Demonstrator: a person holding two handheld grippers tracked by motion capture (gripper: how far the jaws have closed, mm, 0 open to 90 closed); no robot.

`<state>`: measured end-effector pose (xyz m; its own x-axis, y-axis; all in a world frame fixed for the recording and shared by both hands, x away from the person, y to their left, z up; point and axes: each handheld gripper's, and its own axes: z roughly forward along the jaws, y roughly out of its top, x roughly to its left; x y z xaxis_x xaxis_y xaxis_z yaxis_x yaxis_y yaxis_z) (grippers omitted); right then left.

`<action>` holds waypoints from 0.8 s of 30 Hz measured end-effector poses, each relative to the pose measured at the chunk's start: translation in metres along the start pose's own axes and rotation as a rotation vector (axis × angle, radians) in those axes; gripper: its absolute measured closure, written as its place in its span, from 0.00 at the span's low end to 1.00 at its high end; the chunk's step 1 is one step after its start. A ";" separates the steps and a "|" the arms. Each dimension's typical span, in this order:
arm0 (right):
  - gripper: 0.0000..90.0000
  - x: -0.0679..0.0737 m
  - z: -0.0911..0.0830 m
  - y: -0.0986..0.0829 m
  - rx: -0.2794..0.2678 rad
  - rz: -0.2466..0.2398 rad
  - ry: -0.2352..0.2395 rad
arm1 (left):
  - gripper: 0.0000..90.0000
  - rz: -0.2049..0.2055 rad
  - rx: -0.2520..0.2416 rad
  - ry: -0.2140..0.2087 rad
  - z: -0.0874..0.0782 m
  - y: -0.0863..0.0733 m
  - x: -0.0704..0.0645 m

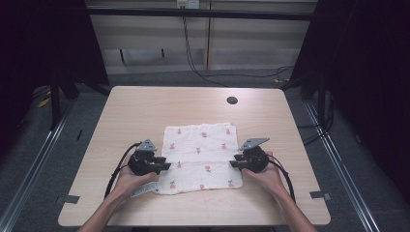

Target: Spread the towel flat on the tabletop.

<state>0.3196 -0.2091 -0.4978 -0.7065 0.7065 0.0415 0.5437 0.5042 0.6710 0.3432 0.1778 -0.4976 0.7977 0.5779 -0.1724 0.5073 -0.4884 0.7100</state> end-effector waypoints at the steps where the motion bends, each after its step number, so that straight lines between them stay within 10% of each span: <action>1: 0.87 0.000 0.000 -0.001 -0.002 0.005 0.006 | 0.70 0.003 0.006 -0.003 0.000 0.000 0.001; 14: 1.00 0.004 -0.020 -0.020 0.015 0.069 0.065 | 0.60 0.065 0.026 -0.001 0.006 0.000 -0.010; 24: 1.00 0.017 -0.027 -0.029 0.018 0.068 0.108 | 0.99 0.098 0.057 -0.050 0.003 -0.003 -0.021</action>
<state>0.2801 -0.2252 -0.4963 -0.7116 0.6826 0.1664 0.5994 0.4663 0.6506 0.3260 0.1648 -0.4980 0.8589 0.4930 -0.1388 0.4426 -0.5779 0.6857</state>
